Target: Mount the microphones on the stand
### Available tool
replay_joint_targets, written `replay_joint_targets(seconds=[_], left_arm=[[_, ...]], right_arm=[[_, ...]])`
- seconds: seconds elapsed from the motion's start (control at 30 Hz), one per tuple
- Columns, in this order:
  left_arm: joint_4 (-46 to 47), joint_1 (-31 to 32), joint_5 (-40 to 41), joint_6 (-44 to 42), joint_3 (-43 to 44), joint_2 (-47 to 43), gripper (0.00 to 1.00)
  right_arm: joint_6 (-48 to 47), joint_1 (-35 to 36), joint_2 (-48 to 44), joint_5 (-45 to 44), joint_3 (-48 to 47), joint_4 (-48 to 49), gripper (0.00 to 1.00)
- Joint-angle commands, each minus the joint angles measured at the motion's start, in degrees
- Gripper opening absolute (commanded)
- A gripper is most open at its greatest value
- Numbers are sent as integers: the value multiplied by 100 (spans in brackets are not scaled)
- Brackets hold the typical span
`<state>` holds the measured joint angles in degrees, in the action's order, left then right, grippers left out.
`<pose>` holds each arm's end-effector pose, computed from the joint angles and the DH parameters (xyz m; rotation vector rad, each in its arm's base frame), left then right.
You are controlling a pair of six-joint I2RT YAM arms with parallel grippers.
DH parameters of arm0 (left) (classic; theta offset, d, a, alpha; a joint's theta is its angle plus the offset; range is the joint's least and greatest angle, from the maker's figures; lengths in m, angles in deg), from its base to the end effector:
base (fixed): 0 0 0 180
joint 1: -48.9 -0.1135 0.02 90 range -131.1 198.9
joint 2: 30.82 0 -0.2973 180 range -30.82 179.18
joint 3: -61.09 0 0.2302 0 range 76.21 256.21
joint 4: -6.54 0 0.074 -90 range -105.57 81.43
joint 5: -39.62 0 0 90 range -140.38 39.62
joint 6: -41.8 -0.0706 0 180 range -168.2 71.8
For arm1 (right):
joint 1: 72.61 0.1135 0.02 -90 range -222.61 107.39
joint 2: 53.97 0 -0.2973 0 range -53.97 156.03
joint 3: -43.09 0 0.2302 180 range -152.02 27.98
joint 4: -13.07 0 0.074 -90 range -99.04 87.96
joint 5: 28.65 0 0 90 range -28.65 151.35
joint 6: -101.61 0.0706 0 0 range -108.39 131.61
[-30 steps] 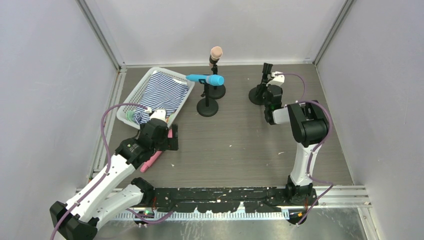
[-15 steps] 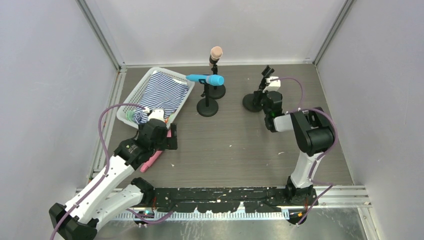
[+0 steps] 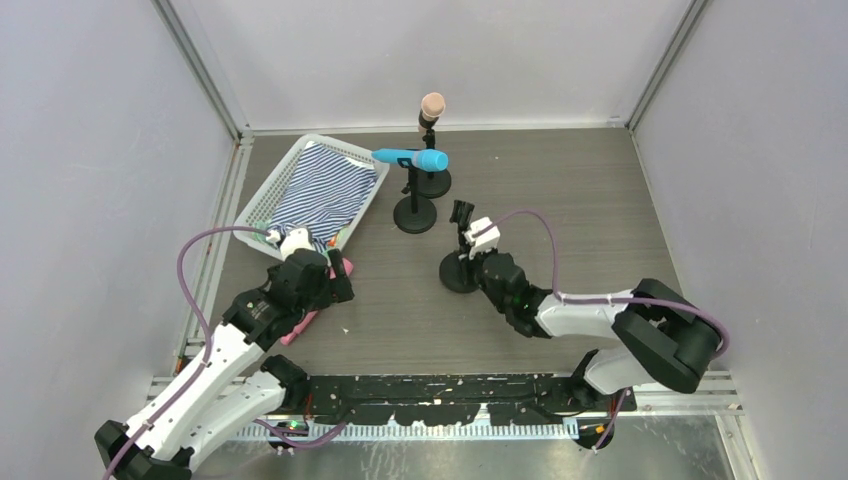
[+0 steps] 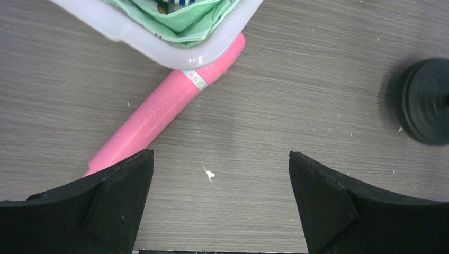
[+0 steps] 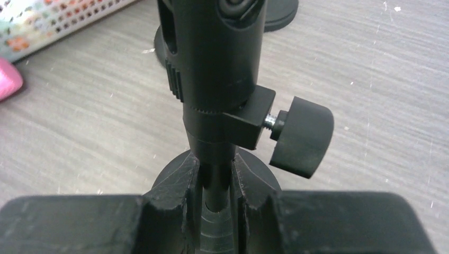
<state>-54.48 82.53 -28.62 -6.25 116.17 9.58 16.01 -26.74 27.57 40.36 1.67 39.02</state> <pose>0.1083 -0.0406 0.2636 -0.3450 2.2915 -0.2162 0.2186 0.1891 0.2250 -0.3927 1.7679 0.2924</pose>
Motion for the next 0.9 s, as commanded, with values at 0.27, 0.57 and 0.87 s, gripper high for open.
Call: replay_joint_targets(seconds=[0.27,0.57,0.87], left_arm=[[1,-23,801,-156,83,162,100],[-144,-23,1311,-357,218,915,100],[943,-123,1560,-420,-193,1321,100]], right_arm=[[110,1562,-593,-1966,701,616,17],[1026,1820,-1780,-1763,814,-672,73],[1720,2068,-3841,-1038,589,-2972,80]])
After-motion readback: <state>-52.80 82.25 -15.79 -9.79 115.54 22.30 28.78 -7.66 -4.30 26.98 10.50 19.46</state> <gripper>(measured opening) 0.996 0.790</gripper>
